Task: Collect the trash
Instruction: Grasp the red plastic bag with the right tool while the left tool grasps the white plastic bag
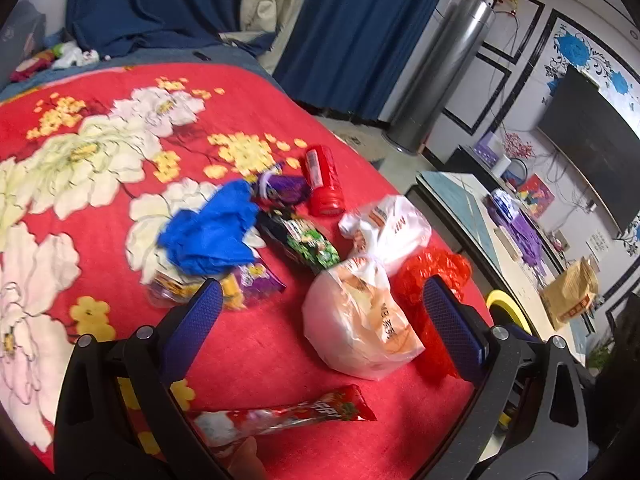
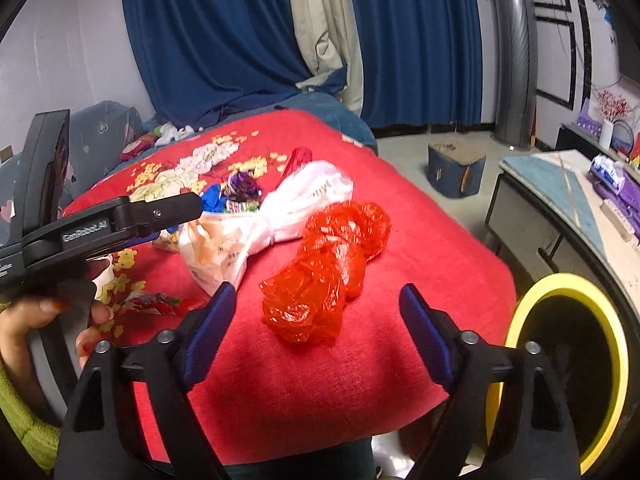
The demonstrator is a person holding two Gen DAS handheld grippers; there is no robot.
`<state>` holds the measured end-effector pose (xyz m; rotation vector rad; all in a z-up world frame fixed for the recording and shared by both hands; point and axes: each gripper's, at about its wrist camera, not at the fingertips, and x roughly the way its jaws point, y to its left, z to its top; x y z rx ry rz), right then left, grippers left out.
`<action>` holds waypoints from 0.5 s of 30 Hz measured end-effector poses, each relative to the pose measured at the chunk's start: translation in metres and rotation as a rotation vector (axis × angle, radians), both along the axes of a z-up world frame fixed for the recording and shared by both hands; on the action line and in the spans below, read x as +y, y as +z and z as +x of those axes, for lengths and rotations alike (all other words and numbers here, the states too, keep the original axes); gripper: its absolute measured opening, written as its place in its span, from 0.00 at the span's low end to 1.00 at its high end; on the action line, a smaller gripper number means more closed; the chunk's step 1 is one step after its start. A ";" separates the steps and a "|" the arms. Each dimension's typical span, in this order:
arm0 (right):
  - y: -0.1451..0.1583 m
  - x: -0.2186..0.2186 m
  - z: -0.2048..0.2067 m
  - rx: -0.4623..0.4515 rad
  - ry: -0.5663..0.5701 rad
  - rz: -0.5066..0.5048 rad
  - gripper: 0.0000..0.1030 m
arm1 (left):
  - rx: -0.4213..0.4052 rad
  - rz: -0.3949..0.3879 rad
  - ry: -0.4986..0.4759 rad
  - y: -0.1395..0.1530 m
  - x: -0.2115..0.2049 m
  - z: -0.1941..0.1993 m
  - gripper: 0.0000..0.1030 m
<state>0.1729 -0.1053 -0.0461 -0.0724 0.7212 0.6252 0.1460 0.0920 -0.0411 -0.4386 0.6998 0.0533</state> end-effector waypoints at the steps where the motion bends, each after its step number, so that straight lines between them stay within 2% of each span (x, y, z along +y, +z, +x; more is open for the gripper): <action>1: -0.003 0.000 0.003 0.015 -0.001 0.003 0.70 | 0.010 -0.006 -0.006 -0.003 -0.001 0.002 0.89; 11: -0.020 -0.002 0.007 0.095 0.028 0.031 0.44 | 0.054 -0.046 -0.024 -0.016 -0.004 0.008 0.82; 13: -0.021 0.000 0.006 0.098 0.042 0.031 0.35 | 0.057 -0.052 -0.028 -0.019 -0.005 0.009 0.79; 15: -0.021 0.002 0.004 0.096 0.054 0.029 0.29 | 0.061 -0.057 -0.037 -0.021 -0.006 0.009 0.70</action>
